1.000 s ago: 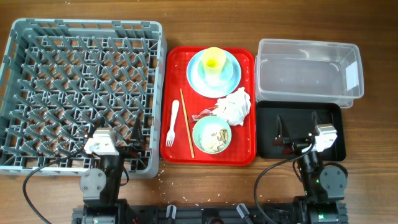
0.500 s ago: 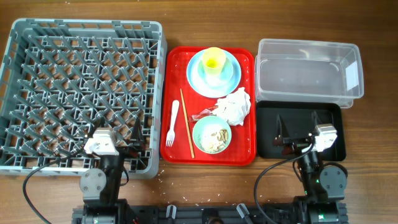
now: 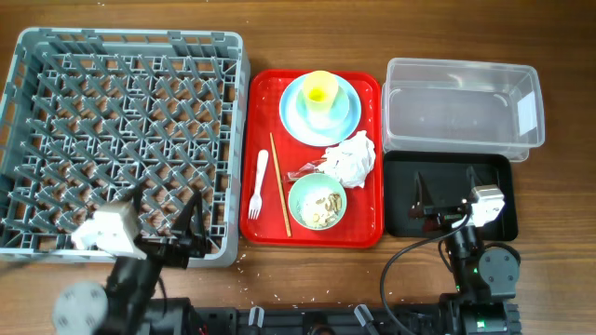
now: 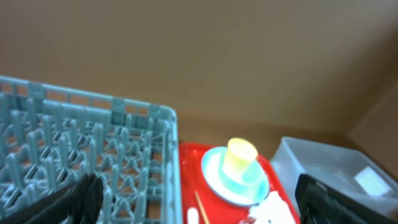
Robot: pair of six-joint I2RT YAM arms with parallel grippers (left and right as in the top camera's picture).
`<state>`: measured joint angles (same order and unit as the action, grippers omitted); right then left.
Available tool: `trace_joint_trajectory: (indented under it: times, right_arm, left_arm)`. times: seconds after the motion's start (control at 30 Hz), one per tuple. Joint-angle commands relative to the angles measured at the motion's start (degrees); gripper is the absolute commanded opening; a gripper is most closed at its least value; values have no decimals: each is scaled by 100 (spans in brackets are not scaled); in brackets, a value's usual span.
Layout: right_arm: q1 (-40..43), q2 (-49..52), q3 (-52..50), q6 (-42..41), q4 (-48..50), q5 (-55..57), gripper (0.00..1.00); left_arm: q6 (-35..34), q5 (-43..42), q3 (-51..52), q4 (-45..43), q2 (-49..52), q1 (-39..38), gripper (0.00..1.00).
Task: Sort waste into correct bins and load items into the dishwasher rack
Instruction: 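Move the left gripper over the red tray toward the white fork, then grasp the white plastic fork with the left gripper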
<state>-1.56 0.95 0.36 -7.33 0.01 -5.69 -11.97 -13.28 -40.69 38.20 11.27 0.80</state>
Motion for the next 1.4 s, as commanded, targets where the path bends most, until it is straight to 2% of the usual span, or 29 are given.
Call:
trace_joint_trajectory:
  times: [0.0, 0.07, 0.17, 0.2, 0.23, 0.27, 0.53, 0.6, 0.7, 0.8, 0.87, 0.93, 1.0, 1.03, 1.23, 1.37]
  right_arm:
    - [15, -4, -7, -52, 26, 83, 100]
    - [15, -4, -7, -55, 26, 83, 100]
    - [15, -4, -7, -52, 26, 83, 100]
    - [15, -4, -7, -55, 26, 83, 100]
    - [15, -4, -7, -52, 26, 83, 100]
    - [15, -4, -7, -55, 26, 83, 100]
    - [15, -4, -7, -50, 26, 83, 100]
    - [15, -4, -7, -52, 26, 83, 100]
    - [15, -4, -7, -52, 26, 83, 100]
    - [15, -4, -7, -52, 26, 83, 100]
    - [15, -4, -7, -52, 26, 83, 100]
    - [15, -4, -7, -55, 26, 83, 100]
    - [15, -4, -7, -55, 28, 83, 100]
    - [15, -4, -7, -52, 26, 83, 100]
    - [15, -4, -7, -55, 26, 83, 100]
    - [15, -4, -7, -52, 26, 83, 100]
  left_arm:
    - [-55, -391, -1515, 1224, 1543, -22, 100]
    - [-55, -767, -2009, 1716, 2365, -22, 100]
    - [-70, -1639, -2013, 2194, 2981, -22, 100]
    - [-70, -1738, -2013, 2332, 3069, -22, 82]
    - [-70, -1799, -2013, 2450, 3139, -22, 19]
    - [-68, -1790, -2006, 2542, 3171, -22, 8]
    - [-105, -1539, -1991, 2629, 3200, -55, 13]
    - [-411, -1161, -1991, 2387, 3263, -308, 12]
    - [-765, -372, -1991, 1974, 3679, -1176, 12]
    - [-1152, 667, -1991, 1574, 4636, -2577, 12]
    - [-1327, 1526, -1993, 1252, 5438, -3480, 15]
    - [-1421, 2354, -1993, 828, 6354, -4079, 24]
    - [-1421, 2605, -1993, 468, 7090, -4186, 41]
    - [-1421, 2603, -1993, 367, 7344, -4100, 42]
    - [-1377, 2702, -1991, 337, 8013, -3764, 29]
    - [-1381, 3003, -1991, 330, 8419, -3764, 29]
